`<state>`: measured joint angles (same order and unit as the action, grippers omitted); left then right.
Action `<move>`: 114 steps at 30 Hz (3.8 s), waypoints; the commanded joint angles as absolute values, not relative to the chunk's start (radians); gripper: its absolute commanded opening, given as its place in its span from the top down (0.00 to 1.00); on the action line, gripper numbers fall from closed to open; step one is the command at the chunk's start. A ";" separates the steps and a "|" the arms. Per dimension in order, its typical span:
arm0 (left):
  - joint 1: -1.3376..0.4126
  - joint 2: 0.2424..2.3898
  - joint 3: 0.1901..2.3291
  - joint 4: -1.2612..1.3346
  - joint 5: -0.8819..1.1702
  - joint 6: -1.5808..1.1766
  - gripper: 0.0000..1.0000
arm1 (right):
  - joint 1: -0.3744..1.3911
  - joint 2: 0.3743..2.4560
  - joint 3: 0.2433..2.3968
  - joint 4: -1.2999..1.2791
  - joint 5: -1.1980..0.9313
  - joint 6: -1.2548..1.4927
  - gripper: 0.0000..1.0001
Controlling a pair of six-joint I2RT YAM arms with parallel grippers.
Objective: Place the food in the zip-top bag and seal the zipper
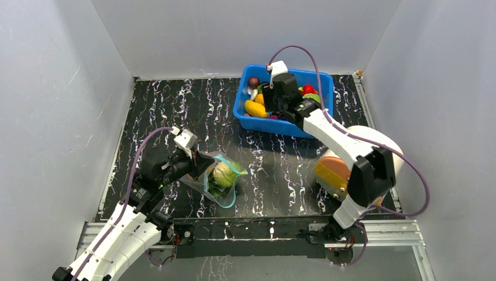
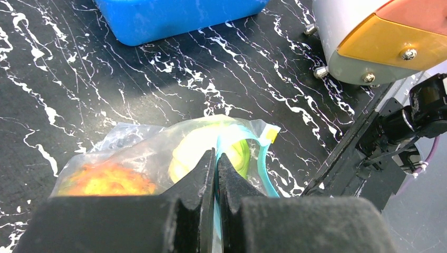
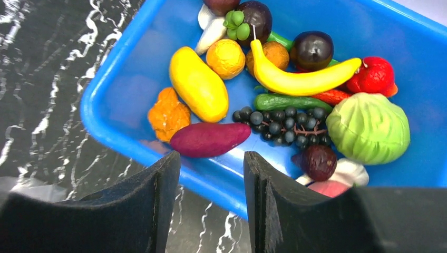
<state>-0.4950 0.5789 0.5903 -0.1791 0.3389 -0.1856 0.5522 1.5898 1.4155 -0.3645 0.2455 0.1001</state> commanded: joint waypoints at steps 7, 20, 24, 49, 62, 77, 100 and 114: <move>-0.498 0.527 0.552 -0.124 0.385 -0.152 1.00 | 0.446 1.901 1.712 -0.374 0.183 -0.089 0.59; -0.498 0.546 0.556 -0.129 0.383 -0.134 1.00 | 0.374 2.182 1.990 -0.434 0.074 -0.152 0.61; -0.498 0.554 0.558 -0.131 0.389 -0.134 1.00 | 0.371 2.244 2.058 -0.425 0.060 -0.163 0.61; -0.498 0.569 0.554 -0.124 0.400 -0.137 1.00 | 0.350 2.386 2.114 -0.372 0.115 -0.218 0.75; -0.499 0.563 0.552 -0.126 0.389 -0.134 1.00 | 0.347 2.409 2.107 -0.326 0.155 -0.258 0.69; -0.499 0.563 0.551 -0.123 0.391 -0.141 1.00 | 0.347 2.309 2.083 -0.341 0.113 -0.239 0.91; -0.498 0.604 0.597 0.025 0.396 -0.360 1.00 | 0.350 1.655 1.580 -0.315 -0.349 -0.057 1.00; -0.498 0.711 0.685 0.099 0.341 -0.463 1.00 | 0.368 1.290 1.302 -0.185 -0.836 0.220 1.00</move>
<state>-0.4950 0.6968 0.6292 0.0124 0.3561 -0.4065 0.3538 1.3739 1.3346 -0.3084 -0.6682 0.1112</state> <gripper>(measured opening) 0.010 0.154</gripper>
